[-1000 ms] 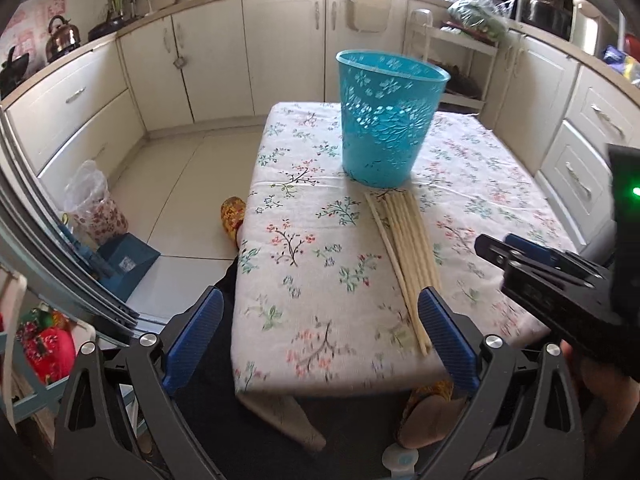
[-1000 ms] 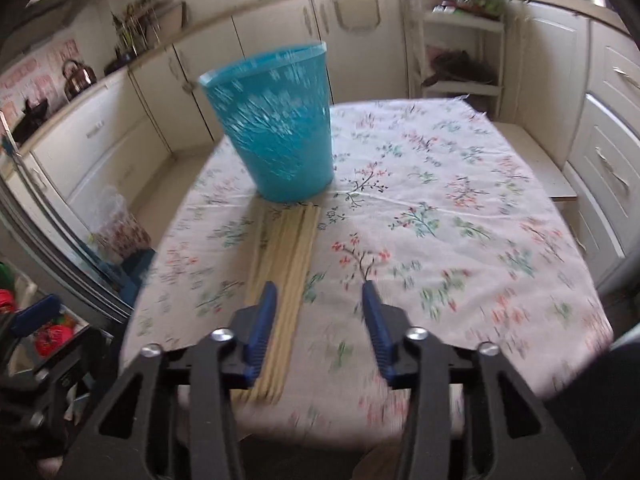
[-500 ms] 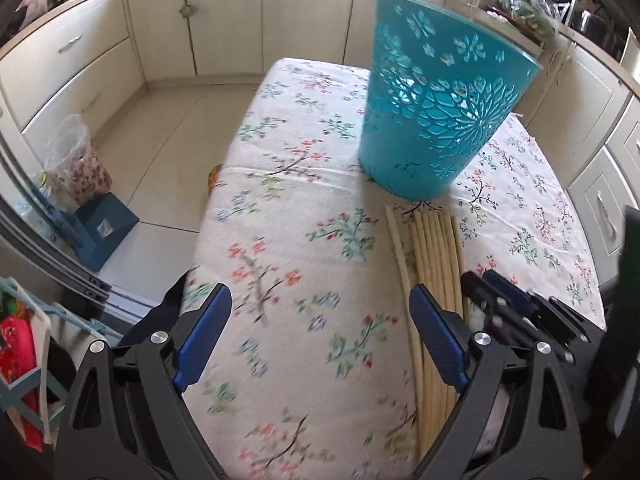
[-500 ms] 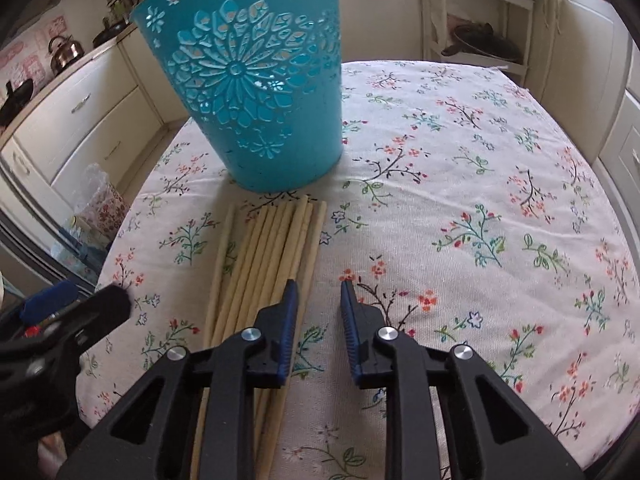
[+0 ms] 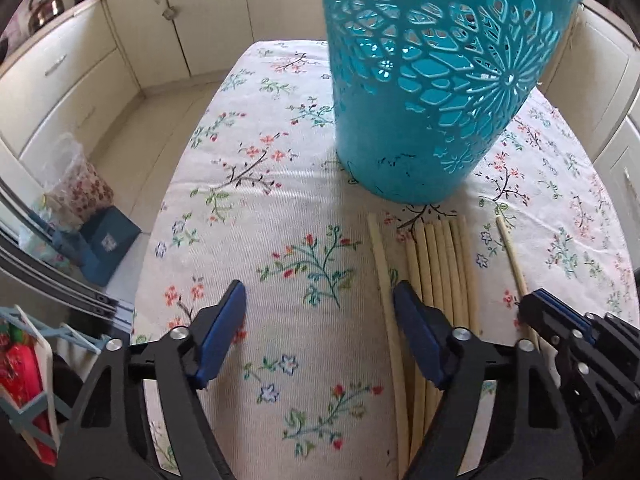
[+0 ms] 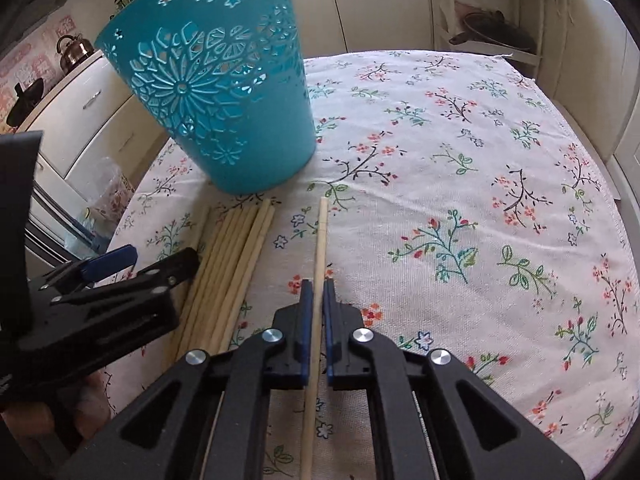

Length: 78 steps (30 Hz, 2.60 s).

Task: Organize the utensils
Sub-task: 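Grasp one wooden stick with the right gripper while the left gripper grasps another stick, then lift the stick with the left gripper and drop it into the teal basket, then lift the stick with the right gripper and release it into the teal basket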

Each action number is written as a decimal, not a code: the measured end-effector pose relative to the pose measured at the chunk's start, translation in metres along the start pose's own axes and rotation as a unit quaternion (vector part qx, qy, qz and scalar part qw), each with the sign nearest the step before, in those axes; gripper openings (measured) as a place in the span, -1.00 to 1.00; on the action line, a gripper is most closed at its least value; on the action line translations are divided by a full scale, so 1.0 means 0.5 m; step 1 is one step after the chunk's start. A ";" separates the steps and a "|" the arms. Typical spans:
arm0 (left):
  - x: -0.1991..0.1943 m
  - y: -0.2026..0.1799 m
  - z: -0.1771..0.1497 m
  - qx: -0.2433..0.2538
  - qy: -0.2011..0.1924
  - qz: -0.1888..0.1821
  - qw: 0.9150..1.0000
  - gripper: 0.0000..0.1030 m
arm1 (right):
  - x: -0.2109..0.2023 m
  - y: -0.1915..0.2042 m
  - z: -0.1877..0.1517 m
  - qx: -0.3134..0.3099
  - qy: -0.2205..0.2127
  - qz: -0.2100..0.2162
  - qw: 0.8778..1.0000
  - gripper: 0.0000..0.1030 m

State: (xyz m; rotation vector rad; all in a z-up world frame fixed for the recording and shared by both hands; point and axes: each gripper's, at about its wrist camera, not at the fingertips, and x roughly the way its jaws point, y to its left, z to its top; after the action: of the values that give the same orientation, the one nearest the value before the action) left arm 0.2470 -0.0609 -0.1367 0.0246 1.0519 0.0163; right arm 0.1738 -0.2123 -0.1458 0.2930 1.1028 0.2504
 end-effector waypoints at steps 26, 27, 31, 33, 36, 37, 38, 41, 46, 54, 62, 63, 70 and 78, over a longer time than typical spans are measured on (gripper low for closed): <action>-0.378 0.086 0.264 -0.033 -0.309 -0.223 0.924 -0.91 | 0.015 -0.013 0.007 0.030 -0.022 0.026 0.999 -0.85; -0.378 0.080 0.280 -0.043 -0.324 -0.228 0.917 -0.91 | 0.015 -0.014 0.007 0.032 -0.023 0.027 0.999 -0.85; -0.329 0.037 0.354 -0.070 -0.350 -0.191 0.914 -0.91 | 0.015 -0.013 0.004 0.031 -0.028 0.028 0.999 -0.85; -0.299 0.019 0.370 -0.072 -0.346 -0.175 0.919 -0.91 | 0.013 -0.013 0.003 0.030 -0.029 0.028 0.999 -0.85; -0.260 0.003 0.368 -0.073 -0.341 -0.156 0.924 -0.91 | 0.015 -0.011 0.004 0.028 -0.031 0.025 0.999 -0.85; -0.249 0.005 0.367 -0.073 -0.337 -0.152 0.926 -0.90 | 0.015 -0.011 0.004 0.028 -0.031 0.025 0.999 -0.85; -0.238 0.015 0.364 -0.077 -0.335 -0.148 0.927 -0.90 | 0.015 -0.011 0.005 0.029 -0.032 0.026 0.999 -0.83; -0.214 0.032 0.354 -0.082 -0.327 -0.145 0.930 -0.91 | 0.015 -0.008 0.005 0.028 -0.033 0.029 0.999 -0.78; -0.185 0.041 0.335 -0.065 -0.310 -0.134 0.939 -0.91 | 0.015 -0.002 0.004 0.022 -0.034 0.030 0.999 -0.68; -0.189 0.069 0.269 -0.046 -0.283 -0.107 0.952 0.00 | 0.016 0.013 0.005 -0.007 -0.036 0.011 0.999 -0.65; -0.230 0.191 0.149 -0.107 -0.283 -0.094 0.948 0.56 | 0.006 0.017 0.004 -0.025 -0.041 -0.032 0.998 -0.90; -0.226 0.204 0.134 -0.114 -0.277 -0.093 0.949 0.56 | -0.009 0.002 0.007 0.002 -0.049 -0.004 0.999 -0.90; -0.146 0.252 0.033 -0.126 -0.212 -0.078 0.966 0.57 | -0.212 -0.043 0.072 0.098 -0.190 0.128 0.968 -0.90; -0.081 0.227 -0.022 -0.111 -0.180 -0.076 0.974 0.57 | -0.294 0.064 0.277 0.089 -0.337 0.185 0.919 -0.89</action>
State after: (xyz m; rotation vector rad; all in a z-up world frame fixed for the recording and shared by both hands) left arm 0.2172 0.0514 -0.1037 -0.2471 0.6812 -0.0086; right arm 0.2336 -0.2474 0.0468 0.6959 0.3751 0.3504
